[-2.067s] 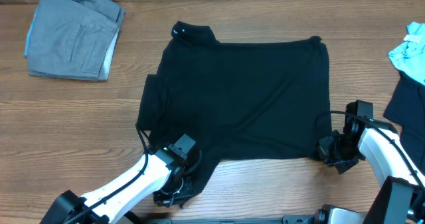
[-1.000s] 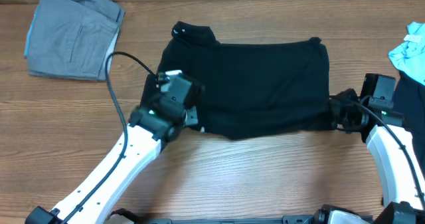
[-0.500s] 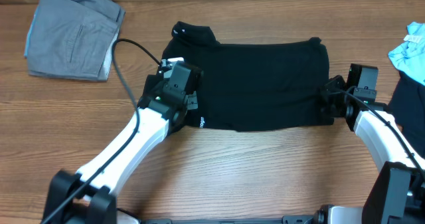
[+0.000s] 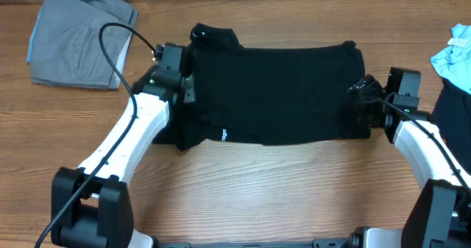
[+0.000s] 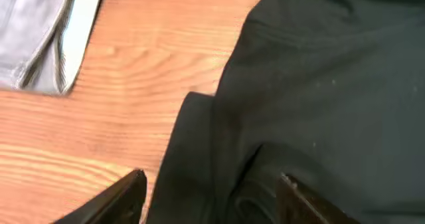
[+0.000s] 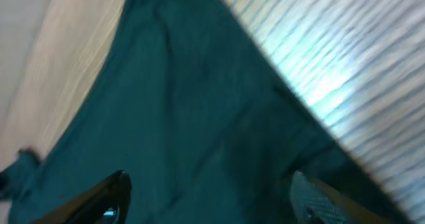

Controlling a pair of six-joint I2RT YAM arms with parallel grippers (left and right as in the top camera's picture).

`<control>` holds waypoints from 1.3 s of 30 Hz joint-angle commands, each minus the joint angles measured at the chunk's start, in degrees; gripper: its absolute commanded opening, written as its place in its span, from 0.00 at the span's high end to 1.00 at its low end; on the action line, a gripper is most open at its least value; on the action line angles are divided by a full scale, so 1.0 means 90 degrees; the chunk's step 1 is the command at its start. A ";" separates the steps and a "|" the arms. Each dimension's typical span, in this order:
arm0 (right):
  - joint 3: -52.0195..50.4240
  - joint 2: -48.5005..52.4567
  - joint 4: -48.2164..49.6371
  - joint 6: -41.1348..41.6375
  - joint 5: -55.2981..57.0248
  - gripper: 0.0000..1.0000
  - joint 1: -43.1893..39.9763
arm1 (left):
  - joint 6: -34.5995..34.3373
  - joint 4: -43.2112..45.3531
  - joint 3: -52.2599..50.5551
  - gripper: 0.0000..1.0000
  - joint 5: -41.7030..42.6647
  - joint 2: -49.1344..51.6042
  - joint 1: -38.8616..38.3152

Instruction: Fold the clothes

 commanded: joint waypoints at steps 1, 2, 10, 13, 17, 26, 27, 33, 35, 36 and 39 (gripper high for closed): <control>0.0913 -0.0041 -0.0457 -0.0668 -0.1161 0.17 0.0165 | -0.1056 -0.2586 0.1236 0.33 0.0726 -0.0398 0.0032; 0.1093 -0.0041 -0.0631 -0.0716 -0.1353 0.17 0.0238 | -0.1018 -0.2965 0.1273 0.33 0.1061 -0.0447 0.0034; 0.2123 0.0085 -0.1651 -0.1647 -0.0952 0.15 0.2841 | -0.2623 -0.4257 0.0427 0.19 0.0884 -0.0452 0.0651; 0.2123 0.0440 -0.1498 -0.1668 -0.0721 0.21 0.3657 | -0.2640 -0.4136 0.0391 0.00 0.0925 -0.0452 0.1321; 0.2123 0.0954 -0.1219 -0.1649 -0.0294 0.24 0.4337 | -0.2572 -0.4194 0.0391 0.00 0.0923 -0.0452 0.2125; 0.2125 0.1690 -0.0653 -0.2696 0.1256 0.28 0.5620 | -0.2569 -0.4260 0.0386 0.00 0.1052 -0.0442 0.3075; 0.2127 0.1705 -0.0580 -0.2824 0.1294 0.28 0.5751 | -0.2569 -0.4260 0.0386 0.00 0.1056 -0.0442 0.3072; 0.2127 0.1911 0.0085 -0.2832 0.1292 0.35 0.6183 | -0.2569 -0.4335 0.0386 0.00 0.1064 -0.0442 0.3062; 0.2130 0.2076 0.0228 -0.2790 0.1290 0.40 0.6183 | -0.2569 -0.4381 0.0386 0.00 0.1064 -0.0442 0.3062; 0.2130 0.2130 0.0265 -0.2790 0.1314 0.41 0.6183 | -0.2569 -0.4401 0.0386 0.00 0.1064 -0.0442 0.3062; 0.2178 0.2314 0.0364 -0.2788 0.1316 0.49 0.6183 | -0.2569 -0.4427 0.0384 0.00 0.1066 -0.0442 0.3062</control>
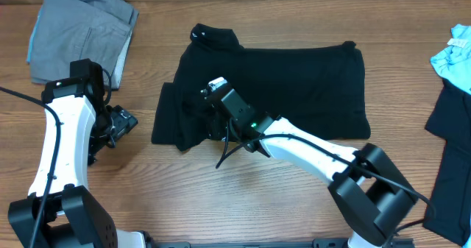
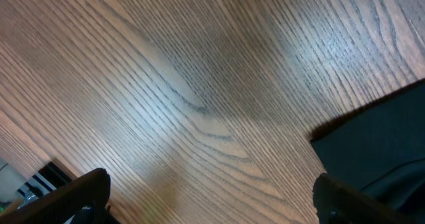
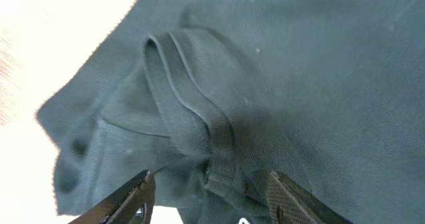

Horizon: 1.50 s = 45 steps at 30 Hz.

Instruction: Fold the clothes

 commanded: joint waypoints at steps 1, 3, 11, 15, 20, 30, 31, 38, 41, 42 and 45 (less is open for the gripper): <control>0.0194 0.0279 0.0107 0.0000 0.0109 0.52 -0.0005 | -0.0155 -0.0019 -0.0027 0.00 0.0027 -0.0010 -0.0010; 0.0238 0.0415 0.0160 -0.0005 0.0114 0.53 -0.0005 | -0.0153 -0.0019 -0.0029 0.00 0.0024 -0.0010 -0.0010; 0.0265 0.0522 0.0325 0.0019 0.0308 0.81 -0.0012 | -0.0153 0.0000 -0.0029 0.00 0.0024 -0.0010 -0.0010; 0.0265 0.0607 0.0464 0.0187 0.0928 0.96 -0.0032 | -0.0151 -0.0019 -0.0029 0.00 0.0027 -0.0010 -0.0010; 0.0403 0.0607 0.0590 0.0357 0.1052 0.96 -0.0461 | -0.0032 -0.0039 -0.0034 0.00 0.0024 -0.0010 -0.0010; 0.0580 0.0610 0.0969 0.0357 0.0952 0.35 -0.1644 | 0.0238 -0.0002 -0.0056 0.00 0.0306 -0.0010 -0.0029; 0.0702 0.0610 0.0814 0.0357 0.0952 0.14 -0.1719 | 0.0498 0.0027 -0.0056 0.00 0.0372 -0.0010 -0.0129; 0.2800 0.0304 -0.2783 0.1103 0.0947 0.00 -0.2040 | 0.1161 0.0306 -0.0056 0.02 0.0449 -0.0107 -0.1751; 0.3449 0.0053 -0.4418 0.1746 0.0940 0.00 -0.2373 | 0.1472 0.0787 -0.0056 0.13 0.1020 -0.0090 -0.2822; 0.3543 -0.0007 -0.4821 0.1865 0.0903 0.06 -0.2518 | 0.1472 0.0950 -0.0056 0.17 0.1178 -0.0080 -0.3028; 0.3572 -0.0097 -0.6064 0.1899 0.0068 0.34 -0.3327 | 0.1467 0.1443 -0.0056 0.35 0.1452 0.0058 -0.3490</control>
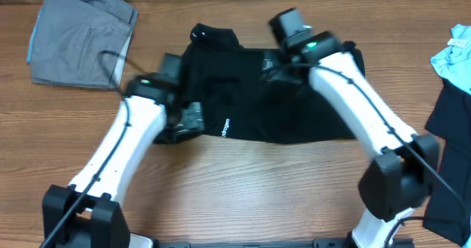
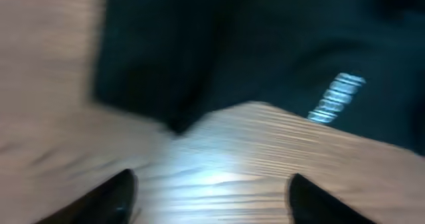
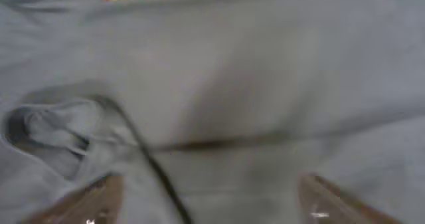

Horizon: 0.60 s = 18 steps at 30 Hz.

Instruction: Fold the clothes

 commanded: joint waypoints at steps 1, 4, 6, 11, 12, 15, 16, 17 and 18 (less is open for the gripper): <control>0.0083 -0.0228 -0.0750 0.0243 -0.0981 0.47 -0.0947 | 0.0199 0.0299 -0.0007 0.42 0.0549 0.0182 -0.0270; -0.0223 -0.0228 -0.1078 0.0044 -0.1219 0.86 -0.1790 | 0.0437 0.0636 -0.0007 0.57 0.0840 0.0721 -0.0219; -0.0423 -0.0228 -0.1217 0.0034 -0.1270 0.96 -0.2205 | 0.0563 0.0913 -0.0007 0.62 0.0882 0.1127 -0.0216; -0.1093 -0.0228 -0.1256 -0.0032 -0.1314 0.96 -0.2686 | 0.0578 0.1302 -0.0007 0.63 0.0899 0.1962 -0.0175; -0.1277 -0.0228 -0.1134 -0.0029 -0.1319 0.96 -0.2708 | 0.0578 0.1304 -0.0007 0.62 0.0894 0.2050 -0.0148; -0.1950 -0.0228 -0.0636 -0.0029 -0.1559 0.96 -0.2703 | 0.0505 0.1236 -0.0007 0.61 0.0814 0.2310 0.0029; -0.2263 -0.0228 -0.0350 -0.0029 -0.1690 0.96 -0.2703 | 0.0505 0.1141 -0.0007 0.61 0.0804 0.2339 0.0136; -0.2455 -0.0228 -0.0153 -0.0029 -0.1693 0.96 -0.2703 | 0.0508 0.1071 -0.0007 0.61 0.0789 0.2339 0.0216; -0.2662 -0.0228 0.0053 -0.0032 -0.1690 0.96 -0.2703 | 0.0508 0.0988 -0.0007 0.61 0.0758 0.2336 0.0304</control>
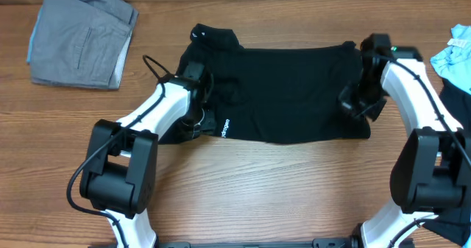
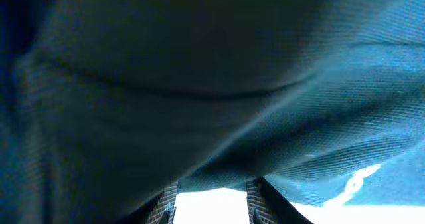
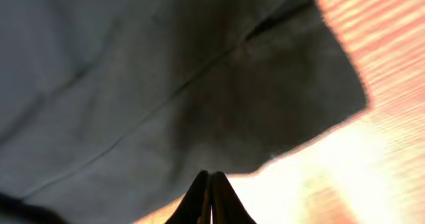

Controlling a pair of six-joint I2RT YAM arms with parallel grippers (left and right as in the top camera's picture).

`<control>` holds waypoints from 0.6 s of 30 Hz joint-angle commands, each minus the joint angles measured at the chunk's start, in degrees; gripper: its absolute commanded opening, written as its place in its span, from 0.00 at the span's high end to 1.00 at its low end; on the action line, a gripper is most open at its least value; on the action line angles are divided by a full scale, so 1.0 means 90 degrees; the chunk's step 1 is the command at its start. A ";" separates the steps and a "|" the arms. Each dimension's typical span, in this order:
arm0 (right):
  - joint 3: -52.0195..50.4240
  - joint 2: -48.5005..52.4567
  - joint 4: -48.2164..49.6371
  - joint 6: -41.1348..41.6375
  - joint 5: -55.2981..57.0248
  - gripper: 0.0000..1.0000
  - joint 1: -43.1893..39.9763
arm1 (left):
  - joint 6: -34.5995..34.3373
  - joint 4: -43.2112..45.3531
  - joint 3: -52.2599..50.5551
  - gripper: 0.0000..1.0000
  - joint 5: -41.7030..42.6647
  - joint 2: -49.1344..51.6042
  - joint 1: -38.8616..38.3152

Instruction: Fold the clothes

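Note:
The black shirt [image 1: 287,86] lies spread flat on the wooden table [image 1: 243,189], collar to the left. My left gripper [image 1: 200,121] sits low on the shirt's left part by its white print [image 1: 226,126]. In the left wrist view, dark cloth [image 2: 199,84] fills the frame and hangs over the tips of my left gripper [image 2: 211,201], whose jaws stand partly apart with bright table between them. My right gripper [image 1: 355,103] is at the shirt's right edge. In the right wrist view it [image 3: 209,179] is shut, its tips meeting on the hem of the cloth [image 3: 166,71].
Folded grey trousers [image 1: 77,34] lie at the back left corner. A light blue garment [image 1: 452,57] and a dark garment [image 1: 449,167] lie at the right edge. Bare wood runs along the table's front.
My right gripper has gone from the shirt's upper middle, open, to its right edge, shut. My left gripper sits lower and closer on the shirt's left part, with its jaws narrower.
At first both grippers stood open at the shirt's left and right sides. Then the left arm was away to the left and the right gripper over the collar end. Later the right was over the shirt's middle. Now each is at its own side again, the right shut.

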 commanded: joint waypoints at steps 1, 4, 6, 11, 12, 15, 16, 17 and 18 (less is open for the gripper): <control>-0.0750 -0.0117 0.0590 -0.0027 -0.0214 0.96 0.0019 | 0.0049 -0.0274 -0.0010 0.61 -0.0202 0.0175 0.0430; -0.1392 -0.0117 0.1387 -0.0024 -0.0211 0.94 -0.0012 | 0.0083 -0.0515 -0.0010 0.60 -0.0396 0.0175 0.0753; -0.1569 -0.0112 0.1693 0.0010 -0.0211 0.94 -0.0066 | 0.0124 -0.0578 -0.0010 0.60 -0.0418 0.0175 0.0894; -0.1639 -0.0112 0.1892 0.0321 0.0151 0.96 -0.0199 | -0.0080 -0.1120 -0.0010 0.60 -0.0801 0.0175 0.1071; -0.1639 -0.0112 0.1877 0.0491 0.0389 0.96 -0.0206 | -0.0299 -0.1270 -0.0010 0.61 -0.1081 0.0175 0.1083; -0.1637 -0.0112 0.1736 0.0826 0.0794 0.96 -0.0214 | -0.0969 -0.1812 -0.0010 0.61 -0.1858 0.0160 0.1083; -0.1637 -0.0112 0.1690 0.0879 0.0799 0.96 -0.0214 | -0.1061 -0.1955 -0.0010 0.60 -0.1933 0.0151 0.1083; -0.1637 -0.0112 0.1637 0.0971 0.0843 0.96 -0.0216 | -0.1129 -0.2059 -0.0010 0.60 -0.1994 0.0151 0.1083; -0.1632 -0.0112 0.1596 0.1025 0.0879 0.96 -0.0219 | -0.1239 -0.2130 -0.0010 0.60 -0.2084 0.0148 0.1083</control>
